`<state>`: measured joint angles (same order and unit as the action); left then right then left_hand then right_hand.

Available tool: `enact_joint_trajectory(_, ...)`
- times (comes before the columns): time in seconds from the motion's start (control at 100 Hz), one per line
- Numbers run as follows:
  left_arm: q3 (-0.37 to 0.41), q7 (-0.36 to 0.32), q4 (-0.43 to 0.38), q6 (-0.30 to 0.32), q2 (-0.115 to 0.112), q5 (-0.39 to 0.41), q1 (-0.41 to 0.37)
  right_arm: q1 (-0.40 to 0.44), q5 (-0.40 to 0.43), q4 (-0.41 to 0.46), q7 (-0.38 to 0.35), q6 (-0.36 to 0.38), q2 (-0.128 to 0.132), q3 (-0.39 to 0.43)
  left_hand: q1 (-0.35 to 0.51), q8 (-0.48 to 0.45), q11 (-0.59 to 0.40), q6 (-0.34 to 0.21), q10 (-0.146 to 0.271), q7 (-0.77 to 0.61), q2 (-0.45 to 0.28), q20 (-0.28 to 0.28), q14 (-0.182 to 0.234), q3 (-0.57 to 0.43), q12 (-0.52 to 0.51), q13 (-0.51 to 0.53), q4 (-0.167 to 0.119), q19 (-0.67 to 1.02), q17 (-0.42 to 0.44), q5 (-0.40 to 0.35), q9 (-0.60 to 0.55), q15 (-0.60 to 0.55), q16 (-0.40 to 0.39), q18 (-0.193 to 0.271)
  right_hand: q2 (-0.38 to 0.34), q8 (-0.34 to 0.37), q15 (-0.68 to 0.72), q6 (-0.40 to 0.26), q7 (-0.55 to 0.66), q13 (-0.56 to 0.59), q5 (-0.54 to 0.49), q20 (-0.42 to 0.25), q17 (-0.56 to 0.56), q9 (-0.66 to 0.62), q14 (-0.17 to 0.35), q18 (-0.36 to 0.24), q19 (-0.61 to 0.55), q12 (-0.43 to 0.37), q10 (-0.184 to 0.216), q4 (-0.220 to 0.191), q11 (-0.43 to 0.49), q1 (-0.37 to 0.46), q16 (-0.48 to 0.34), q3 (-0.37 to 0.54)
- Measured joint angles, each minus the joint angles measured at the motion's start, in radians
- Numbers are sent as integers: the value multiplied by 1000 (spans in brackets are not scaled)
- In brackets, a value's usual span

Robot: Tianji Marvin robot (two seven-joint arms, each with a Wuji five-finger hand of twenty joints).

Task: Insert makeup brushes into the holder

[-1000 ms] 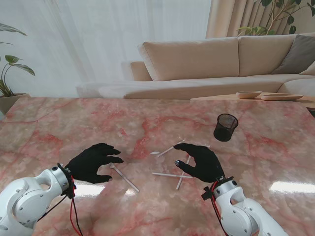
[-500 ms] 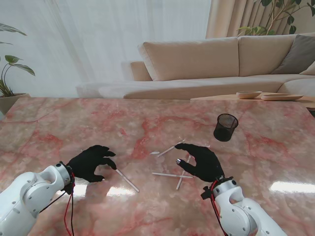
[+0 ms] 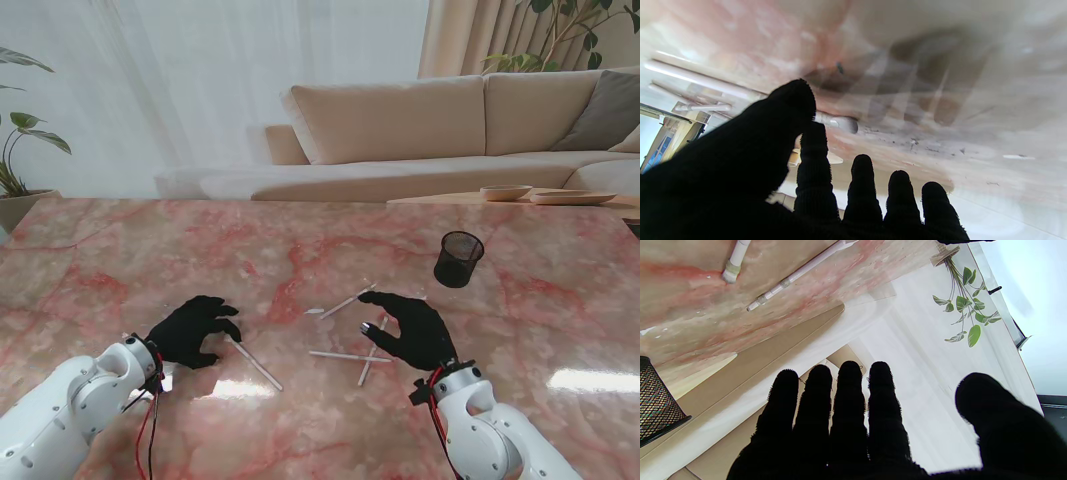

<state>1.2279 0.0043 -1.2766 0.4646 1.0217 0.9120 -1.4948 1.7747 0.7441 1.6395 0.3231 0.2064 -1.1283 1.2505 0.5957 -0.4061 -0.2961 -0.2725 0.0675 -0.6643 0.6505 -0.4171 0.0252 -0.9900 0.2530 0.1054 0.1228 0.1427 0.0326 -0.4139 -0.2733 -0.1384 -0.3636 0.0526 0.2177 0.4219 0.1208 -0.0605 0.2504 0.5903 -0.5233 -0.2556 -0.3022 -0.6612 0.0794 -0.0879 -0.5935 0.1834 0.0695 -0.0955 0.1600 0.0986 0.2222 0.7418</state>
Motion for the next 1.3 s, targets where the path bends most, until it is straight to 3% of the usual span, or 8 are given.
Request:
enact_joint_trajectory(0.13, -62, 25, 58, -16, 3, -64, 43, 6, -1, 5, -13, -11, 0, 4, -18, -27, -11, -5, 0, -38, -40, -14, 0, -3, 8, 0, 18, 0, 0, -1, 0, 0, -20, -1, 0, 0, 0, 0, 0, 0, 0, 0, 0, 0, 0, 0, -10, 0, 0, 20, 0, 0, 0, 0)
enact_joint_trajectory(0.27, -92, 53, 93, -36, 12, -60, 77, 8, -10, 7, -29, -17, 1, 4, -58, -65, -13, -78, 0, -95, -41, -26, 0, 2, 12, 0, 23, 0, 0, -8, 0, 0, -30, -4, 0, 0, 0, 0, 0, 0, 0, 0, 0, 0, 0, 4, -10, 0, 0, 20, 0, 0, 0, 0)
enact_joint_trajectory(0.42, -107, 55, 109, -56, 17, -53, 100, 7, -11, 7, -35, -18, 2, 1, -50, -123, -25, -116, 0, -158, -40, -26, 0, 51, 22, 0, 108, -2, 0, -13, 0, 0, -36, -4, 0, 0, 0, 0, 0, 0, 0, 0, 0, 0, 0, 4, -10, 0, 0, 20, 0, 0, 0, 0)
enact_joint_trajectory(0.67, -121, 95, 141, -55, 19, -45, 122, 7, -55, 8, -46, -20, 1, 3, -29, -151, -49, -176, 2, -243, -40, -52, 0, 127, 32, 0, 162, -2, 1, -101, -21, -9, -39, -4, 1, 0, 0, 0, 0, 0, 0, 0, 0, 0, 0, 10, -10, 1, -1, 20, 0, 0, 0, 0)
enact_joint_trajectory(0.89, -111, 113, 145, -44, 22, -36, 117, 7, -41, 10, -51, -22, 1, 3, 17, -134, -55, -181, 3, -248, -42, -78, 0, 137, 33, 0, 174, -2, 2, -197, -35, -42, -40, -4, 1, 0, 0, 0, 1, 0, 0, 0, 0, 0, 0, 10, -10, 11, -1, 20, 0, 0, 0, 0)
enact_joint_trajectory(1.01, -72, 84, 100, -40, 22, -5, 86, 6, -41, 11, -50, -23, 1, 2, 100, -85, -53, -129, 3, -268, -62, -100, 0, 124, 33, 3, 169, -2, 2, -247, -68, -55, -40, -8, 1, 0, 0, 0, 1, 0, 0, 0, 0, 0, 0, 10, -10, 12, -1, 20, 0, 0, 0, 0)
enact_joint_trajectory(1.09, -46, 68, 62, -38, 20, 9, 55, 7, -41, 12, -49, -29, 1, 1, 157, -65, -56, -74, 3, -268, -62, -111, 0, 89, 33, 3, 146, -1, 2, -259, -69, -56, -40, -10, 1, 0, 0, 0, 1, 0, 0, -8, 0, 0, 0, 10, -10, 12, -1, 20, 0, 0, 0, 0)
enact_joint_trajectory(1.3, -46, 94, 44, -30, 12, 20, 31, 7, -43, 13, -47, -33, 1, 0, 158, -51, -56, -68, 3, -285, -49, -138, 0, 47, 33, 3, 124, 7, 3, -258, -81, -68, -40, -11, 1, 0, 0, 0, 1, 0, 0, -9, 0, -2, 0, 10, -10, 23, -1, 20, 4, 0, 0, 0)
